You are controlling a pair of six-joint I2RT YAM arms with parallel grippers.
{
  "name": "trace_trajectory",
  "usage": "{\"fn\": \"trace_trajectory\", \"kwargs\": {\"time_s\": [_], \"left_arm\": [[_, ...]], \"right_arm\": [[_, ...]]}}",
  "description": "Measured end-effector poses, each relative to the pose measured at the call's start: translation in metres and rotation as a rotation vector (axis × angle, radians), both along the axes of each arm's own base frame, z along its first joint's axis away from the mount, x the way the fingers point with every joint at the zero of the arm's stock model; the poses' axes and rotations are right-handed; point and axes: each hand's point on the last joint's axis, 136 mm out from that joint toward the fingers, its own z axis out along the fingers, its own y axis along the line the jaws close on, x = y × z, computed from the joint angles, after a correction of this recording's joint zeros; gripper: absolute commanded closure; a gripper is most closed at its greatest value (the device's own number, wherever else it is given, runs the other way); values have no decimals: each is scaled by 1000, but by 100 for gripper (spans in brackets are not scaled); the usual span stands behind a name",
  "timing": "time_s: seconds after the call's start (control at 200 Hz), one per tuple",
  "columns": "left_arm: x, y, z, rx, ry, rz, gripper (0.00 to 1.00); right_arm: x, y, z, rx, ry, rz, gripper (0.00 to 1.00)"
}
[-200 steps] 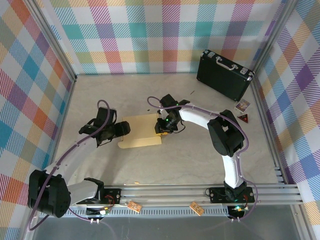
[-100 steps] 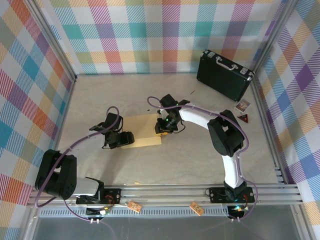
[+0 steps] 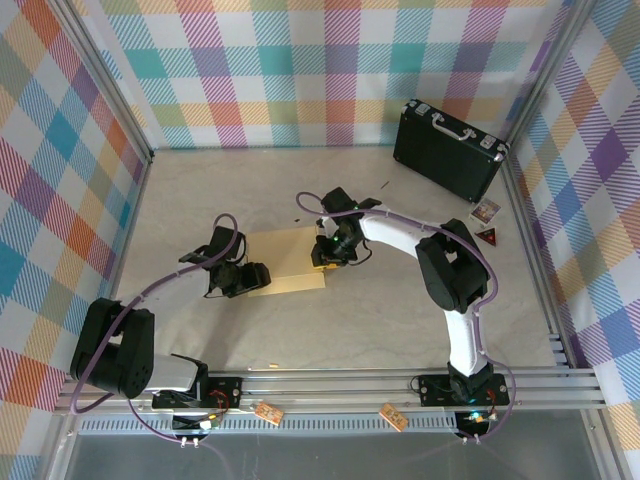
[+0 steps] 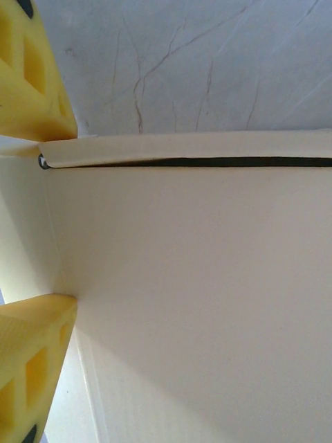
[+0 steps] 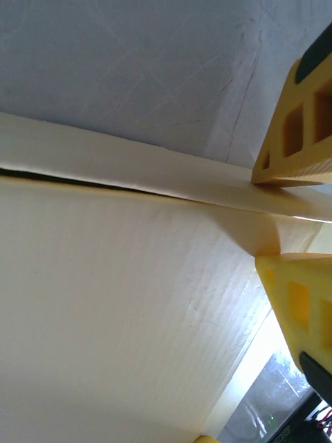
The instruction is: Fold the paper box
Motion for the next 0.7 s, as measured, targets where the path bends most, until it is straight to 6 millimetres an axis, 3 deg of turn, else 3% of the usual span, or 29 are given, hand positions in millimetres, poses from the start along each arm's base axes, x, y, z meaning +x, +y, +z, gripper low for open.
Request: {"fn": "trace_trajectory", "kwargs": {"time_s": [0.445, 0.585, 0.7], "left_arm": [[-13, -9, 1, -71, 82, 17, 54], [-15, -10, 1, -76, 92, 17, 51], [-15, -8, 2, -58, 91, 17, 41]], "right_arm": [[3, -5, 0, -12, 2, -9, 72], [3, -5, 0, -13, 2, -10, 72], [3, -5, 0, -11, 3, -9, 72]]}}
